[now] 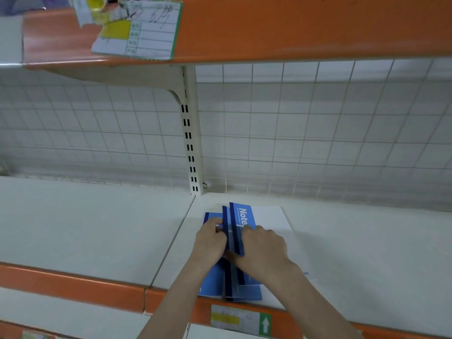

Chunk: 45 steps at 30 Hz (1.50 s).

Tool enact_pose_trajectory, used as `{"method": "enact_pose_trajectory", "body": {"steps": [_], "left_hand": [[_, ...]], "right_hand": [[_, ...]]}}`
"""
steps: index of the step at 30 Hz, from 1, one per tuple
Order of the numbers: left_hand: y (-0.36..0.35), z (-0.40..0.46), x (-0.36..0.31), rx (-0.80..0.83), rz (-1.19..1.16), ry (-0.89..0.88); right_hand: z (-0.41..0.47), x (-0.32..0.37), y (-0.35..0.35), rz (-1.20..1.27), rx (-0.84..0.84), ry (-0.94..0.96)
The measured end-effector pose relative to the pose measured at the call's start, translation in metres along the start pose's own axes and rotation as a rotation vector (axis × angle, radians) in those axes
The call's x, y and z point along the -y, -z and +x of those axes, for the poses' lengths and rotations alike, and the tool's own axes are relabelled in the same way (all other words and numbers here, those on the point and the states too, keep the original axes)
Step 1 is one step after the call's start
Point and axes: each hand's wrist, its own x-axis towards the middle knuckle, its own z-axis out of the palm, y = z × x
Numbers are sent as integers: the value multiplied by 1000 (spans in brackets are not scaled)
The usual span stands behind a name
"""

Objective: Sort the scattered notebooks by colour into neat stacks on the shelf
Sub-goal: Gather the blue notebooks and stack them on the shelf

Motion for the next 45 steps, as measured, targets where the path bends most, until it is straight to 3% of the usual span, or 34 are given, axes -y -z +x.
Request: {"method": "enact_pose_trajectory", "body": {"steps": [8, 12, 15, 21, 27, 32, 37, 39, 45], "left_hand": [[-5, 4, -3, 100, -187, -27], [-3, 5, 6, -45, 209, -204], [0, 7, 15, -61, 327, -174], [6, 7, 1, 25, -258, 22], [8, 7, -10, 88, -420, -15], [11, 6, 9, -8, -47, -173], [16, 8, 26, -135, 356, -239], [16, 8, 26, -137, 385, -190], [16, 8, 22, -124, 189, -192]], "right_hand": [[4, -4, 8, 161, 0, -81], [6, -11, 16, 266, -2, -41], [3, -12, 21, 246, 34, 20], [-5, 9, 18, 101, 104, 77], [5, 7, 17, 202, 107, 33], [9, -9, 21, 432, 157, 40], [9, -14, 24, 419, 180, 76], [7, -12, 24, 403, 176, 79], [3, -8, 26, 331, 162, 103]]}}
